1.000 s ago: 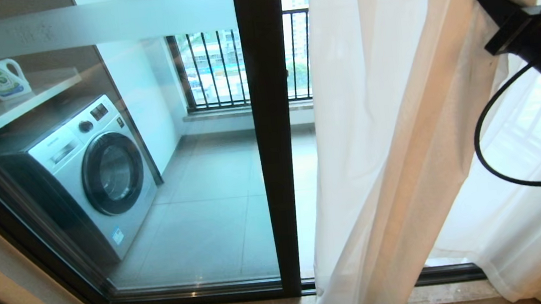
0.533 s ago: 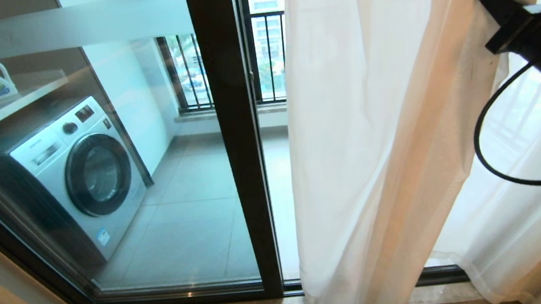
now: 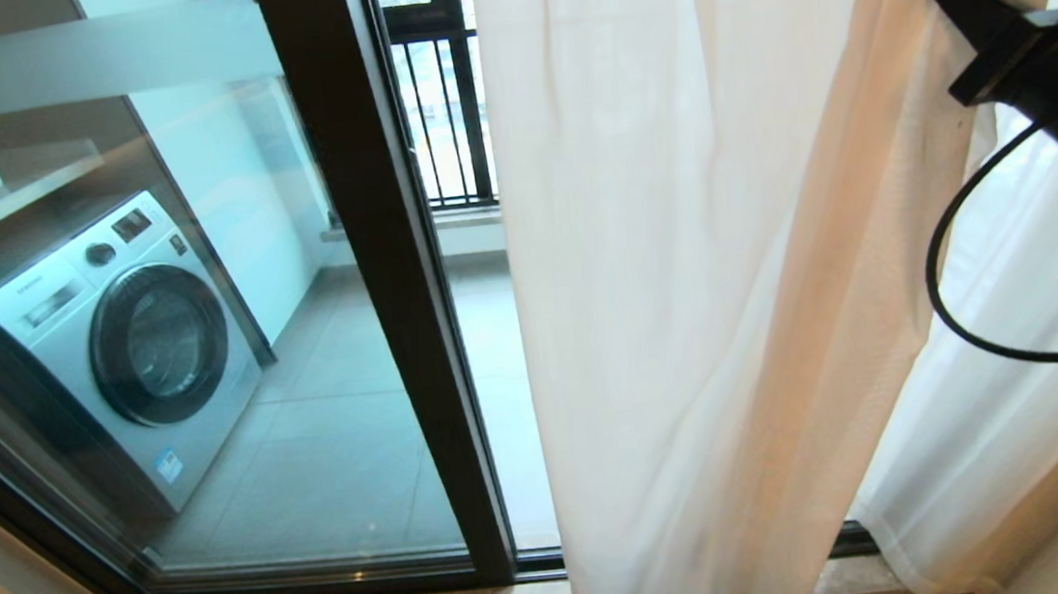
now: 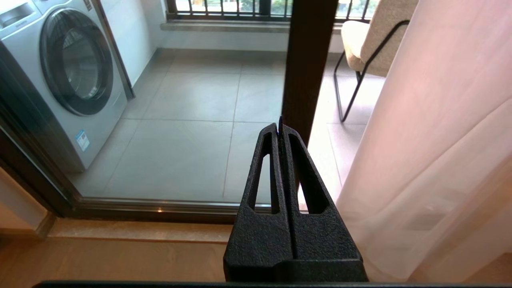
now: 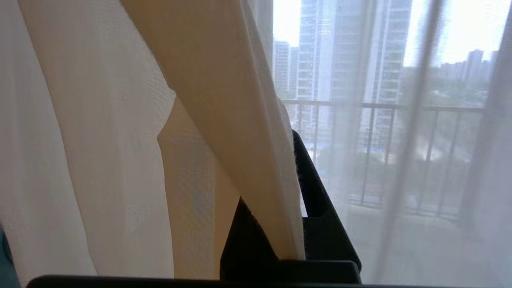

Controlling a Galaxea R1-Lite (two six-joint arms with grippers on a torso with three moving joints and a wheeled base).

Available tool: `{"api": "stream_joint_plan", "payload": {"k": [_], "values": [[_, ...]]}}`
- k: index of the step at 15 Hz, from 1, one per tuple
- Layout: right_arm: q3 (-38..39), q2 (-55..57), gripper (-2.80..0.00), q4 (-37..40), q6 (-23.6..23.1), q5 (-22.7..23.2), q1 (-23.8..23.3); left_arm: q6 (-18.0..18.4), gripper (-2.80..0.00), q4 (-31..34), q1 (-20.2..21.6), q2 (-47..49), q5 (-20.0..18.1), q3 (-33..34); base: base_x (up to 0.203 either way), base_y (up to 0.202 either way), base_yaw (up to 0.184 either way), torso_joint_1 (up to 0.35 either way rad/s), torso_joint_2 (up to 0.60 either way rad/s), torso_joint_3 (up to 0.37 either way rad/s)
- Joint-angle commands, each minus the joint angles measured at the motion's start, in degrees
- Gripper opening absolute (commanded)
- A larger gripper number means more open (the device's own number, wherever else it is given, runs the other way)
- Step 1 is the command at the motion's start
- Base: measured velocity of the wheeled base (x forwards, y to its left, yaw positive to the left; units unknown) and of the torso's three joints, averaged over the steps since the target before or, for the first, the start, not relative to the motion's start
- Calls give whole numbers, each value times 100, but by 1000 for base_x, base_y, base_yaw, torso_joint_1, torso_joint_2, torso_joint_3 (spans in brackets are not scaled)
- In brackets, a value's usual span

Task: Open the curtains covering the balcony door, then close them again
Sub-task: Pull the inner curtains open on both sides

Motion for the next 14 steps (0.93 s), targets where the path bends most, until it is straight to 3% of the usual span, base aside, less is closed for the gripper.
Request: {"api": "stream_joint_plan", "payload": {"k": [1, 14], "values": [[11, 8, -280, -46, -6, 9, 2, -3, -280, -1, 1, -2, 1, 2, 0, -189, 2, 2, 2, 2], [46, 8, -280, -46, 3, -61, 2, -7, -280, -1, 1, -2, 1, -3, 0, -191, 1, 2, 3, 2]]}}
